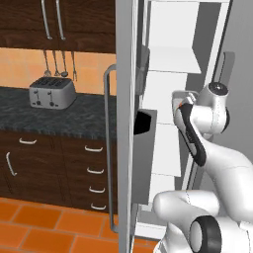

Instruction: Take the meat container that has the shrimp and place it on the second highest rack of the freezer. Then take the vegetable container that has the squash and lime and place it on the highest rack of the freezer.

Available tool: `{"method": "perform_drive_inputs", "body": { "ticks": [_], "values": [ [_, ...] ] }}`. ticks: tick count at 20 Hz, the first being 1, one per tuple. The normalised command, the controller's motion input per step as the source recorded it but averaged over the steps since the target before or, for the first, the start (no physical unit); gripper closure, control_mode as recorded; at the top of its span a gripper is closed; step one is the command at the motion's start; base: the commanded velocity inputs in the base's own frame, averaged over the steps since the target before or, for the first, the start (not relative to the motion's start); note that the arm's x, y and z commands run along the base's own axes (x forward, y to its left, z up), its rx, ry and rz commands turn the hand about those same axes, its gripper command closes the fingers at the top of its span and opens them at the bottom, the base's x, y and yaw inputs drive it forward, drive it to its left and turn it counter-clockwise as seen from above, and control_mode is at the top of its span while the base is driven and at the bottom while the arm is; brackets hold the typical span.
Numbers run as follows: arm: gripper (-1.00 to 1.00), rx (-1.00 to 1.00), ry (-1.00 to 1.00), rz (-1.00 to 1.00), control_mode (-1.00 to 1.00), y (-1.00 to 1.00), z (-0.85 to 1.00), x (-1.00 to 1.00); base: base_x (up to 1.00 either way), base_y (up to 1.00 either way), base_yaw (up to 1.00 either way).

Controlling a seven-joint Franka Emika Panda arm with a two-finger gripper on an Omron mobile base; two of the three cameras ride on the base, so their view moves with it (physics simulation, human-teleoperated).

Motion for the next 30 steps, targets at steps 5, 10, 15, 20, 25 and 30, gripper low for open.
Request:
{"method": "perform_drive_inputs", "body": {
  "ticks": [5,10,15,20,25,30],
  "values": [
    [1.00,0.00,-0.01,-0.04,-1.00,-0.02,-0.05,0.47,0.00,0.00,0.00],
    [1.00,0.00,-0.04,0.00,-1.00,-0.01,-0.23,0.47,0.00,0.00,0.00],
    [1.00,0.00,-0.01,0.00,-1.00,-0.04,-0.28,0.58,0.00,0.00,0.00],
    [1.00,0.00,0.00,0.00,-1.00,-0.11,-0.32,0.44,0.00,0.00,0.00],
    [1.00,0.00,0.00,0.00,-1.00,-0.05,-0.10,0.49,0.00,0.00,0.00],
    [1.00,0.00,0.00,0.00,-1.00,-0.08,-0.27,0.48,0.00,0.00,0.00]
  ]
}}
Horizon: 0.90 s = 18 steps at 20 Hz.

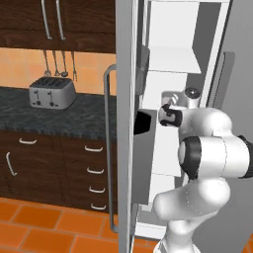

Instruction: Take the meat container that has the shrimp and place it on the second highest rack of the freezer. Then take the vegetable container that has the squash and lime and place it on the highest rack of the freezer.

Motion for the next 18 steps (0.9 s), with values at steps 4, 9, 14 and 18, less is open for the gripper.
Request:
{"method": "perform_drive_inputs", "body": {
  "ticks": [4,9,14,18],
  "values": [
    [1.00,0.00,0.00,0.00,-1.00,-0.14,-0.35,0.35,0.00,0.00,0.00],
    [1.00,0.00,0.00,0.00,-1.00,-0.22,0.00,0.61,0.00,0.00,0.00],
    [1.00,0.00,0.00,0.00,-1.00,-0.23,-0.07,0.62,0.00,0.00,0.00],
    [1.00,0.00,0.00,0.00,-1.00,-0.19,-0.34,0.46,0.00,0.00,0.00]
  ]
}}
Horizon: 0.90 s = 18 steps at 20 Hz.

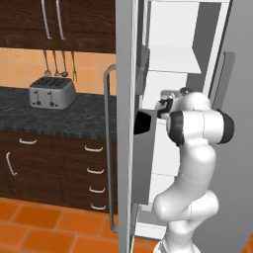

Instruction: Take the meat container that has the shrimp and place it on the second highest rack of the freezer. Then take the vegetable container that has the squash and lime and place it on the highest rack of the freezer.

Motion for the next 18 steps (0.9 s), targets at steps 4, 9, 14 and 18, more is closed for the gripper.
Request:
{"method": "perform_drive_inputs", "body": {
  "ticks": [4,9,14,18],
  "values": [
    [1.00,0.00,0.00,0.00,-1.00,-0.10,-0.47,0.32,0.00,0.00,0.00],
    [1.00,0.00,0.00,0.00,-1.00,0.00,-0.20,0.23,0.00,0.00,0.00],
    [1.00,0.00,0.00,0.00,-1.00,0.00,0.00,0.00,0.00,0.00,0.00],
    [-1.00,0.00,0.00,0.00,-1.00,0.00,0.00,0.00,0.00,0.00,0.00]
  ]
}}
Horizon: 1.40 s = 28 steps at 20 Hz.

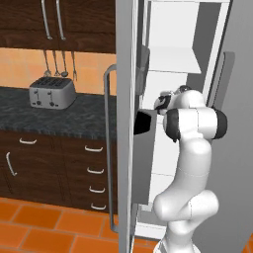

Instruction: Take the meat container that has the shrimp and place it on the second highest rack of the freezer. Then take the vegetable container that has the squash and lime and place it on the highest rack of the freezer.

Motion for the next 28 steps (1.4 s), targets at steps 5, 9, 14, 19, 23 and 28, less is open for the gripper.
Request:
{"method": "perform_drive_inputs", "body": {
  "ticks": [5,9,14,19,23,28],
  "values": [
    [-1.00,0.00,0.00,0.00,-1.00,0.00,0.00,0.00,0.00,0.00,0.00],
    [-1.00,0.00,0.00,0.00,-1.00,0.00,0.00,0.00,0.00,0.00,0.00],
    [-1.00,0.00,-0.01,0.01,-1.00,0.00,0.00,-0.08,0.00,0.00,0.00],
    [-1.00,0.00,0.00,0.05,-1.00,0.15,0.19,-0.64,0.00,0.00,0.00],
    [-1.00,0.00,0.00,0.03,-1.00,0.27,0.43,-0.39,0.00,0.00,0.00],
    [-1.00,0.00,0.00,0.01,-1.00,0.26,0.31,-0.78,0.00,0.00,0.00]
  ]
}}
